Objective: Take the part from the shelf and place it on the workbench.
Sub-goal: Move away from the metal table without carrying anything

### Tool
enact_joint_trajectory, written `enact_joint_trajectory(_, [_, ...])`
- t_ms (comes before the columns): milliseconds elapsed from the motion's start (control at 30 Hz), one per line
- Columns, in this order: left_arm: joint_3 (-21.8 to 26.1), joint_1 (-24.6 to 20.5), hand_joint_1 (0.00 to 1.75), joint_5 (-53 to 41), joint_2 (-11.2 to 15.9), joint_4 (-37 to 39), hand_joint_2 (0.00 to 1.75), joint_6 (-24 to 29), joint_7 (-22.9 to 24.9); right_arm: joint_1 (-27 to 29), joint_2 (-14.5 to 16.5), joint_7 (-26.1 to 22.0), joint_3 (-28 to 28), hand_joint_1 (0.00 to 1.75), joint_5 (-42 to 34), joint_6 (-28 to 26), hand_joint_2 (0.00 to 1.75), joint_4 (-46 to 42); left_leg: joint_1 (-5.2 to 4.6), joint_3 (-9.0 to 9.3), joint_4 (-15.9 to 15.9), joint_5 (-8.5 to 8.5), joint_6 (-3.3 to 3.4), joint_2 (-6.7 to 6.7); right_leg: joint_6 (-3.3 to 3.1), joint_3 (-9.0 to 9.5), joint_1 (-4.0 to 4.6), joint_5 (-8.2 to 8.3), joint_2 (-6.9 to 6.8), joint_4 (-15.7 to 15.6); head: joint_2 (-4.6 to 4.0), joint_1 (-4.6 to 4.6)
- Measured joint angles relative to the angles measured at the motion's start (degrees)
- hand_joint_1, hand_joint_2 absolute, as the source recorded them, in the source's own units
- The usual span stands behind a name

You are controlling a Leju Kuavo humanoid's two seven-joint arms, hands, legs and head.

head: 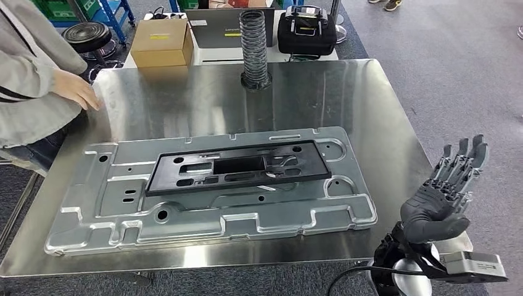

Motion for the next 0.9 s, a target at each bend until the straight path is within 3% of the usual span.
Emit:
enact_joint_trajectory(33, [0.0,-0.1,0.00,0.0,0.1,0.0,0.00,0.0,0.0,0.7,0.0,0.0,-0.7,0.00,0.1,0.2,0.00,-0.7,-0.17,0.82,-1.6,0.37,0.34,-0.05,0.36,-0.09,0.02,0.27,0.01,0.1,0.00,0.06])
enact_joint_trajectory(133, [0.0,-0.2,0.00,0.0,0.3,0.0,0.00,0.0,-0.1,2.5,0.2,0.0,-2.4,0.00,0.7,0.7,0.00,-2.7,-0.41,0.24,-1.9,1.45,1.59,0.00,1.48,-0.25,-0.20,0.96,0.09,0.0,0.01,0.13])
enact_joint_trajectory(167, [0.0,-0.3,0.00,0.0,0.4,0.0,0.00,0.0,0.0,3.1,0.2,0.0,-3.0,0.00,0.9,0.7,0.00,-3.2,-0.35,-0.16,-2.1,2.06,2.05,0.10,1.79,-0.64,-0.31,0.00,0.17,0.7,0.00,0.18])
enact_joint_trajectory(233, [-0.1,-0.4,0.00,0.0,0.4,0.0,0.00,0.0,0.1,4.1,0.3,0.0,-4.0,0.00,1.3,0.7,0.00,-4.2,-0.22,-1.44,-2.3,3.39,2.78,0.36,2.31,-2.37,-0.50,-4.81,0.32,5.3,0.00,0.38])
enact_joint_trajectory(300, [-0.2,-0.5,0.00,0.0,0.5,0.0,0.00,0.0,0.1,4.9,0.3,0.0,-4.8,0.00,1.6,0.6,0.00,-4.7,-0.35,-3.03,-2.2,4.55,3.04,0.48,2.69,-4.30,-0.52,-10.14,0.34,12.8,0.01,0.54])
enact_joint_trajectory(333, [-0.3,-0.5,0.00,0.0,0.5,0.0,0.00,0.1,0.1,5.2,0.3,0.0,-5.2,0.00,1.7,0.5,0.00,-4.9,-0.43,-3.84,-2.1,5.13,3.04,0.52,2.77,-4.47,-0.52,-11.16,0.34,15.5,0.01,0.55])
enact_joint_trajectory(367, [-0.3,-0.5,0.00,0.0,0.5,0.0,0.00,0.1,0.1,5.5,0.3,0.0,-5.6,0.00,1.7,0.5,0.00,-5.0,-0.49,-4.66,-2.0,5.69,3.00,0.53,2.75,-3.68,-0.51,-10.95,0.33,16.2,0.01,0.54])
enact_joint_trajectory(400, [-0.4,-0.5,0.00,0.0,0.5,0.0,0.00,0.1,0.2,5.7,0.3,0.0,-6.1,0.00,1.6,0.5,0.00,-5.1,-0.55,-5.43,-1.9,6.21,2.92,0.54,2.59,-1.74,-0.49,-9.79,0.34,14.7,0.00,0.55])
enact_joint_trajectory(433, [-0.4,-0.5,0.00,0.0,0.5,0.0,0.00,0.1,0.2,5.9,0.3,0.0,-6.4,0.00,1.6,0.5,0.00,-5.2,-0.61,-6.12,-1.7,6.70,2.82,0.53,2.30,1.15,-0.44,-8.43,0.34,11.3,0.00,0.55])
enact_joint_trajectory(500, [-0.5,-0.5,0.00,0.0,0.5,0.0,0.00,0.1,0.3,6.3,0.3,0.0,-6.9,0.00,1.8,0.7,0.00,-5.8,-0.72,-7.02,-1.5,7.53,2.47,0.48,1.49,7.39,-0.14,-7.57,0.33,2.7,0.00,0.50])
enact_joint_trajectory(567, [-0.6,-0.5,0.00,0.0,0.5,0.0,0.00,0.0,0.4,6.9,0.4,0.0,-7.1,0.00,2.4,0.8,0.00,-6.6,-0.68,-7.23,-1.5,8.38,1.86,0.46,0.74,10.02,0.32,-7.84,0.36,-1.6,0.01,0.62])
enact_joint_trajectory(633, [-0.7,-0.5,0.00,0.0,0.7,0.0,0.00,0.0,0.7,7.7,0.6,0.0,-7.1,0.00,3.3,0.8,0.00,-7.3,-0.55,-7.35,-1.7,9.08,1.09,0.43,0.00,9.57,0.39,-6.88,0.30,-2.2,0.00,0.86])
enact_joint_trajectory(667, [-0.7,-0.4,0.00,0.0,0.8,0.0,0.00,0.0,0.9,7.9,0.9,0.0,-7.1,0.00,3.6,0.7,0.00,-7.5,-0.48,-7.65,-1.3,8.43,0.75,0.40,-0.42,9.13,0.30,-6.26,0.20,-2.4,0.00,0.91])
enact_joint_trajectory(733, [-0.7,-0.3,0.00,0.0,0.9,0.0,0.00,-0.1,1.2,8.4,1.3,0.0,-7.0,0.00,4.3,0.5,0.00,-7.8,-0.33,-8.88,2.4,3.87,0.20,0.37,-1.09,7.79,0.06,-4.77,0.02,-2.7,0.00,0.71])
enact_joint_trajectory(800, [-0.7,-0.3,0.00,0.0,1.0,0.0,0.00,-0.1,1.5,8.9,1.5,0.0,-6.8,0.00,5.1,0.0,0.00,-8.0,-0.21,-10.42,9.6,-1.96,-0.29,0.37,-1.31,5.91,0.10,-3.37,-0.03,-2.6,0.00,0.54])
enact_joint_trajectory(833, [-0.7,-0.3,0.00,0.0,1.0,0.0,0.00,-0.1,1.6,9.1,1.6,0.0,-6.7,0.00,5.5,-0.2,0.00,-8.1,-0.15,-10.67,12.6,-3.16,-0.50,0.37,-1.28,4.91,0.11,-2.68,-0.05,-2.5,0.00,0.55])
enact_joint_trajectory(867, [-0.7,-0.3,0.00,0.0,1.0,0.0,0.00,-0.1,1.7,9.3,1.7,0.0,-6.5,0.00,5.8,-0.4,0.00,-8.1,-0.09,-10.23,14.5,-2.98,-0.65,0.37,-1.20,3.83,0.11,-1.98,-0.07,-2.3,0.01,0.54])
enact_joint_trajectory(900, [-0.7,-0.3,0.00,0.0,1.0,0.0,0.00,-0.1,1.8,9.5,1.7,0.0,-6.4,0.00,6.0,-0.5,0.00,-8.1,-0.02,-8.84,14.3,-1.55,-0.70,0.37,-1.08,2.76,0.10,-1.34,-0.08,-2.0,0.01,0.53])
